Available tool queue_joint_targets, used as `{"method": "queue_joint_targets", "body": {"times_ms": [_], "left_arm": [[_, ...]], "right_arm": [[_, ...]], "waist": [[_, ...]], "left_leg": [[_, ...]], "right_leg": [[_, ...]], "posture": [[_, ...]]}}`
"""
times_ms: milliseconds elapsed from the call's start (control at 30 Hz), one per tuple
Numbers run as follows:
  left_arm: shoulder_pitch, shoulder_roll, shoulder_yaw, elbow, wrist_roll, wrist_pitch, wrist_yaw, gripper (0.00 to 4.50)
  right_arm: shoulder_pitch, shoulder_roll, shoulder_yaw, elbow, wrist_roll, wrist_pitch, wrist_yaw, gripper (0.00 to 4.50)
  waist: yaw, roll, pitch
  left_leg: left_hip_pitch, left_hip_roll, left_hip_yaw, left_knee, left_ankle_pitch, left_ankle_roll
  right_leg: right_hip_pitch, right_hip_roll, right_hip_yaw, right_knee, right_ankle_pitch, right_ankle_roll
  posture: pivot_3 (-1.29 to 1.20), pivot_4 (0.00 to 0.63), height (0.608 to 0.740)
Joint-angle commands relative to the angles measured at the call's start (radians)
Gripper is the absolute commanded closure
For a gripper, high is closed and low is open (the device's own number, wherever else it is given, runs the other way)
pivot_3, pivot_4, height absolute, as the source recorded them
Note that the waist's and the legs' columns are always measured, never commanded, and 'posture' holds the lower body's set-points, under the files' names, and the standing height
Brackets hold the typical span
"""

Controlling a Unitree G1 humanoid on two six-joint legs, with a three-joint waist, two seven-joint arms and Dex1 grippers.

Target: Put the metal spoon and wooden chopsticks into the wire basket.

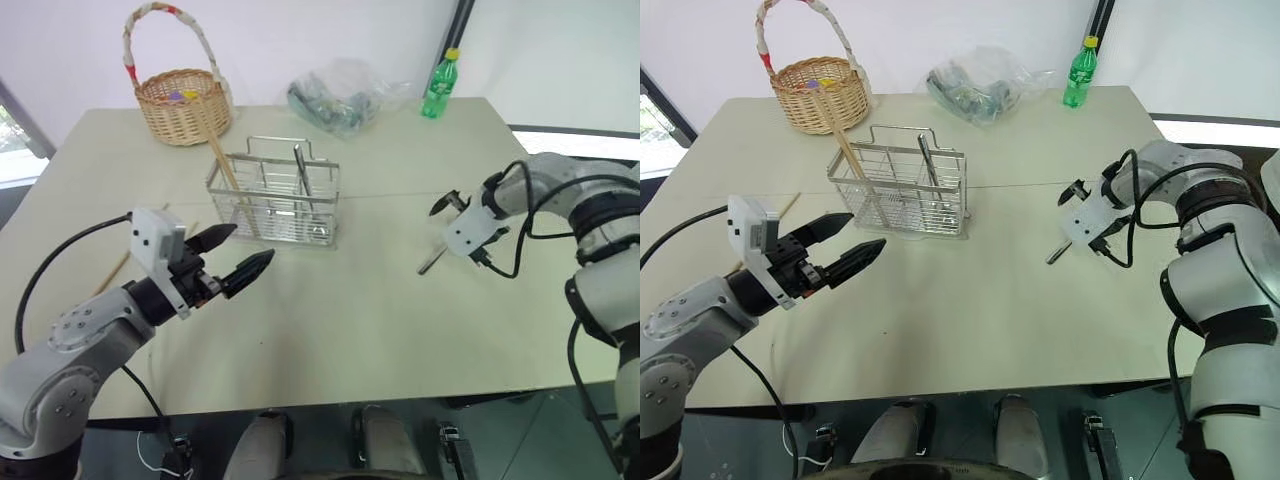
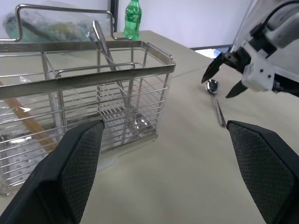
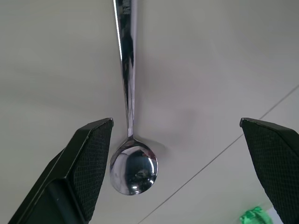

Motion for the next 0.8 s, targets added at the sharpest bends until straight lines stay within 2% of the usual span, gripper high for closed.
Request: {"method": "queue_joint_targets", "body": {"times_ms": [33,233,367,467,700,800], "left_arm": [[-0.001,0.017,0.022,-0.054,-0.043,-0.001,0.022,0.08],[-0.013,0.050,0.011,-0.066,-0.089,0.001,0.025,0.08],[-0.029,0.074,0.014,-0.064,-0.113,0.000,0.029,0.08],[-0.038,0.089,0.017,-0.063,-0.129,-0.001,0.033,0.00],[-0.064,0.109,0.013,-0.070,-0.169,-0.008,0.062,0.00],[-0.073,0.117,0.014,-0.068,-0.180,-0.009,0.070,0.00]], "right_arm": [[-0.034,0.008,0.056,0.015,-0.086,-0.007,-0.135,0.00],[-0.020,0.029,0.105,0.045,-0.153,0.017,-0.259,0.00],[-0.007,0.040,0.097,0.064,-0.148,0.033,-0.269,0.00],[0.003,0.047,0.081,0.074,-0.128,0.046,-0.251,0.89],[0.025,0.048,0.037,0.083,-0.069,0.045,-0.169,4.47],[0.035,0.048,0.015,0.082,-0.041,0.045,-0.131,4.47]], "waist": [[0.000,0.000,0.000],[0.000,0.000,0.000],[-0.001,0.000,0.000],[-0.003,-0.001,0.000],[-0.003,0.000,0.000],[-0.003,-0.001,-0.001]], "left_leg": [[0.000,0.000,0.001,0.000,0.000,0.000],[0.001,-0.001,0.003,0.001,0.000,0.000],[0.001,-0.001,0.003,0.001,0.000,0.000],[0.001,-0.001,0.003,0.001,0.000,0.000],[0.002,-0.001,0.003,0.001,0.000,0.000],[0.002,-0.001,0.004,0.001,0.000,0.000]], "right_leg": [[0.000,0.000,0.001,0.000,0.000,0.000],[0.000,0.001,0.005,0.000,0.000,0.000],[0.000,0.001,0.006,0.000,0.000,0.000],[0.000,0.002,0.006,0.000,0.000,0.000],[0.000,0.002,0.006,0.001,0.000,0.000],[0.001,0.003,0.007,0.001,0.000,0.000]], "posture": [[0.00,0.150,0.674],[0.00,0.150,0.674],[0.00,0.150,0.674],[0.00,0.150,0.674],[0.00,0.150,0.674],[0.00,0.150,0.674]]}}
